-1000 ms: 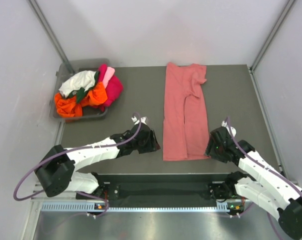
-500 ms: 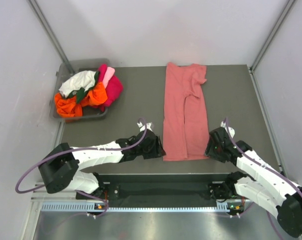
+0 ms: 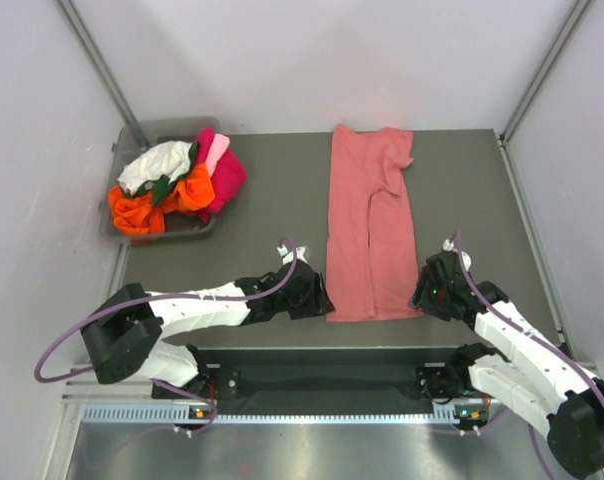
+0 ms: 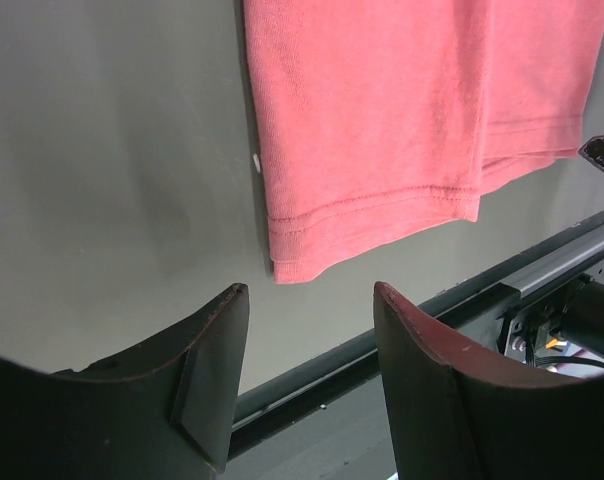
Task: Fold and stack the t-shirts
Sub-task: Fold the tshirt
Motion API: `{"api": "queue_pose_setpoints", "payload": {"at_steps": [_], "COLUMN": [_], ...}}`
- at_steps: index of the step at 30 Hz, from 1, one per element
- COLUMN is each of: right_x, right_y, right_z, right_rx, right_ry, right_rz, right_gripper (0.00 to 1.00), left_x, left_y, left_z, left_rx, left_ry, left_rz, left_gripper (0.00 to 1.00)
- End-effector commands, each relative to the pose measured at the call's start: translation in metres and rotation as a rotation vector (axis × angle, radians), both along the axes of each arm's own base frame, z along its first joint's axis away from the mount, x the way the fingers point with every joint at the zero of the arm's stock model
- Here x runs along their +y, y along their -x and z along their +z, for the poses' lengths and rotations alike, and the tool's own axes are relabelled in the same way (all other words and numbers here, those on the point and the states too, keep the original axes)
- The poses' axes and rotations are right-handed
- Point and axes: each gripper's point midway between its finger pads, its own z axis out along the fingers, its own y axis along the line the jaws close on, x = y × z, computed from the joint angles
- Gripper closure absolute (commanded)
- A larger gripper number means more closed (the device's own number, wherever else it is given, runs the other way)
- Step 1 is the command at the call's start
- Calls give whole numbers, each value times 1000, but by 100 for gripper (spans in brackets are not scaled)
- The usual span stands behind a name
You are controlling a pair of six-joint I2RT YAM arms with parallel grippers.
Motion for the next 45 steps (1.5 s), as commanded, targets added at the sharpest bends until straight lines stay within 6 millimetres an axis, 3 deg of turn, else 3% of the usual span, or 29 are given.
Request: {"api": "queue_pose_setpoints", "payload": {"at_steps": [1,17,28,31,32,33,36,40,45], "right_x": [3,-6,-4,-4,-4,-4,-4,-3,4], "right_y": [-4,-4,-4,-5,-5,-5,-5,-4,-4], "right_z": [1,-10,-19,-21,-21,-20,-15,-11,-12], "right_rx": [-14,6,54,71,71,68,47,23,16], "right_ry": [-11,28,52,65,65,62,52,38,3], "right_rz": [22,-40,-38,-30,-30,-30,-28,-27,-4], "right_gripper": [51,64,67,85,85,96,100,100,100], "left_x": [-15,-32,-25,-24,-24,-23,-23,-19,-27], "left_y": [-4,-7,-4,-4,-4,-4,0,2,4], "left_z": [21,4,-7,-11,-11,-12,-17,-25,-34], "left_rx": [-23,13,15,15,16,19,41,52,83], "left_ry": [73,62,-4,-15,-16,-20,-18,-26,-10], "left_rz": [-5,-16,-5,-4,-4,-3,-6,2,-9], "left_gripper": [42,49,56,57,57,57,57,64,84]}}
